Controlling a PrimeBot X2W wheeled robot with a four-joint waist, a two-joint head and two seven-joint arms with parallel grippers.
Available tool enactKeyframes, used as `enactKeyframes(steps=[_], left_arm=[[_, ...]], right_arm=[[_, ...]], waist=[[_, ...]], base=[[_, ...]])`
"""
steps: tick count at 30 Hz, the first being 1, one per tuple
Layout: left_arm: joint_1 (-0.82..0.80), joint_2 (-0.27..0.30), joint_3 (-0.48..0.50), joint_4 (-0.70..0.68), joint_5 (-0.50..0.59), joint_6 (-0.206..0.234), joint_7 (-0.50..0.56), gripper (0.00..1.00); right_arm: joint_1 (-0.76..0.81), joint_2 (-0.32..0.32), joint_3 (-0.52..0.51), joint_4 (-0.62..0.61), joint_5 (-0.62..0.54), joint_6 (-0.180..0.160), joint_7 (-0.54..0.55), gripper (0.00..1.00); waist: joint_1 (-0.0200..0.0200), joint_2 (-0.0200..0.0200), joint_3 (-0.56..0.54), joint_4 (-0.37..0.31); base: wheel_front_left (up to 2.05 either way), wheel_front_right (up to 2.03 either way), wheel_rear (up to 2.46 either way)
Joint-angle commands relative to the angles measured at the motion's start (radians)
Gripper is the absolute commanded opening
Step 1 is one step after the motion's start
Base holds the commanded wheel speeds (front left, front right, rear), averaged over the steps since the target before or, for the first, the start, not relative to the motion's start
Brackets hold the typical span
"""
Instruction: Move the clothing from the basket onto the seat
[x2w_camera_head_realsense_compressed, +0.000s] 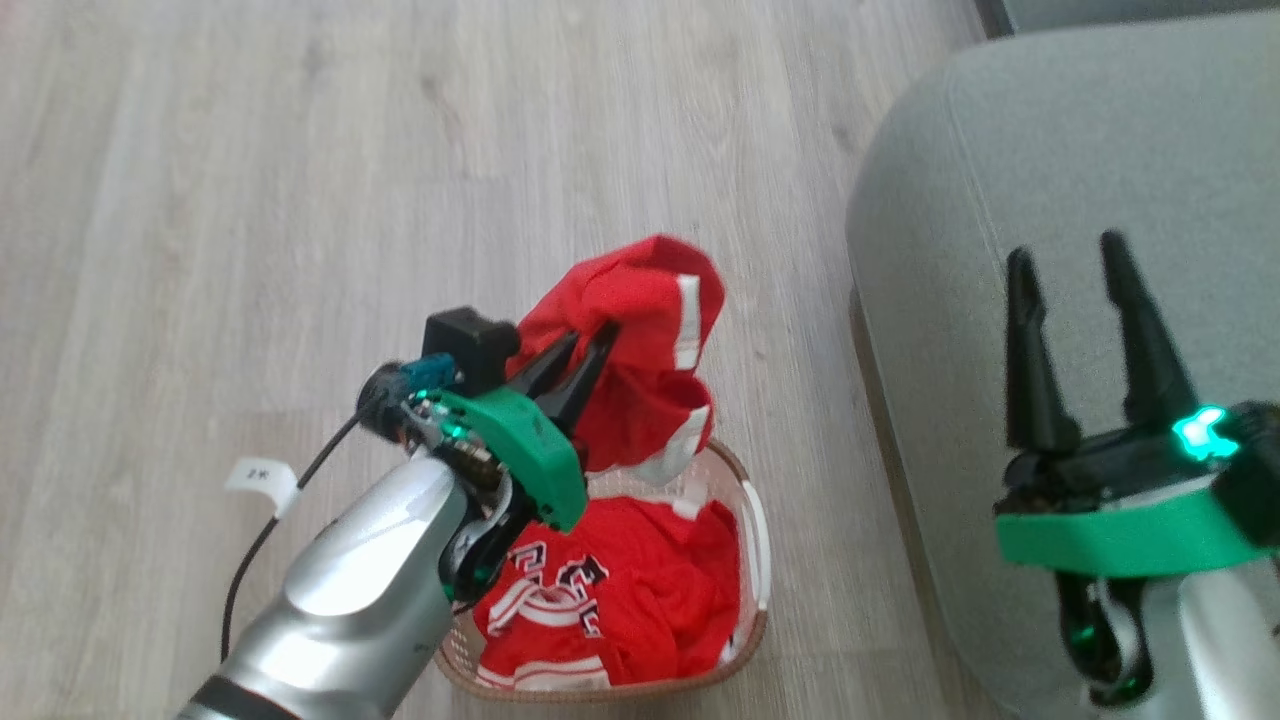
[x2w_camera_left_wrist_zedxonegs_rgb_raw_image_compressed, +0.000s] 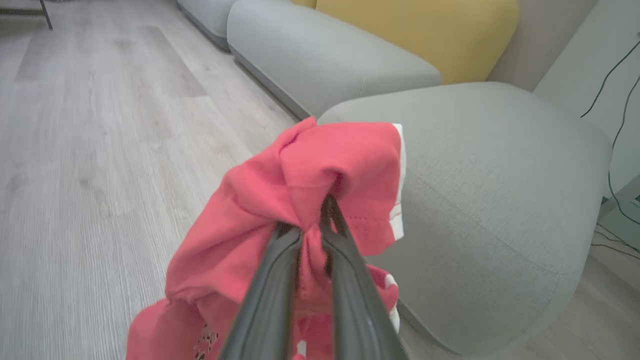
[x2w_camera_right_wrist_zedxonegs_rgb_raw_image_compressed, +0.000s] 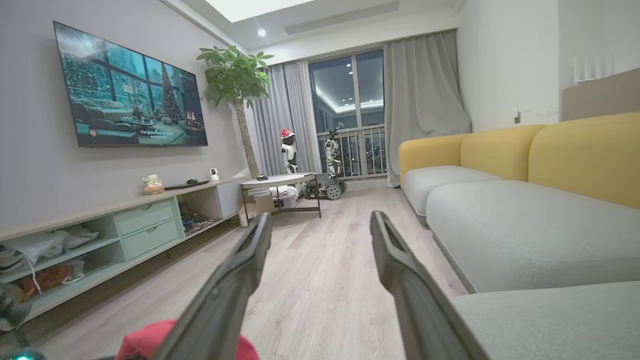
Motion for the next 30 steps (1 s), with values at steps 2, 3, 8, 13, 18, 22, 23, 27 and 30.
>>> enactKeyframes(steps=[2, 3, 8, 13, 18, 22, 23, 27, 30], left_arm=[[-0.037, 0.033, 0.041, -0.1, -0.007, 0.018, 0.013, 0.0], [-0.039, 0.04, 0.043, -0.134, -0.006, 0.027, 0.022, 0.0], [-0.055, 0.065, 0.066, -0.287, -0.02, 0.068, 0.079, 0.0], [-0.099, 0.095, 0.094, -0.422, -0.02, 0.11, 0.131, 0.0], [-0.103, 0.109, 0.099, -0.479, -0.02, 0.133, 0.159, 0.0], [-0.097, 0.113, 0.096, -0.495, -0.022, 0.139, 0.167, 0.0], [-0.095, 0.115, 0.095, -0.497, -0.022, 0.14, 0.168, 0.0], [-0.092, 0.118, 0.092, -0.5, -0.025, 0.14, 0.171, 0.0], [-0.091, 0.117, 0.085, -0.502, -0.025, 0.139, 0.175, 0.0]], right_arm=[[0.007, -0.014, 0.039, -0.021, 0.01, 0.0, -0.006, 1.0], [0.013, -0.015, 0.045, -0.016, 0.014, 0.0, -0.006, 1.0], [0.046, -0.02, 0.07, 0.001, 0.026, 0.0, -0.006, 1.0], [0.05, -0.03, 0.106, 0.007, 0.033, 0.0, -0.006, 1.0], [0.044, -0.033, 0.134, 0.01, 0.04, 0.0, -0.006, 1.0], [0.031, -0.063, 0.207, 0.017, 0.065, 0.0, -0.006, 1.0], [0.026, -0.071, 0.223, 0.021, 0.071, 0.0, -0.006, 1.0], [-0.013, -0.096, 0.295, 0.044, 0.09, 0.0, -0.006, 1.0], [-0.067, -0.115, 0.355, 0.079, 0.101, 0.0, 0.004, 1.0]], waist=[[0.0001, -0.0001, -0.042, 0.018], [0.0001, -0.0001, -0.05, 0.02], [0.0001, -0.0001, -0.078, 0.026], [0.0001, -0.0001, -0.08, 0.019], [0.0001, -0.0001, -0.074, 0.012], [0.0001, -0.0001, -0.071, 0.01], [0.0001, -0.0001, -0.072, 0.009], [0.0001, -0.0001, -0.073, 0.008], [0.0001, -0.0001, -0.074, 0.01]], base=[[0.0, 0.0, 0.0], [0.0, 0.0, 0.0], [0.0, 0.0, 0.0], [0.0, 0.0, 0.0], [0.0, 0.0, 0.0], [0.0, 0.0, 0.0], [0.0, 0.0, 0.0], [0.0, 0.0, 0.0], [0.0, 0.0, 0.0]])
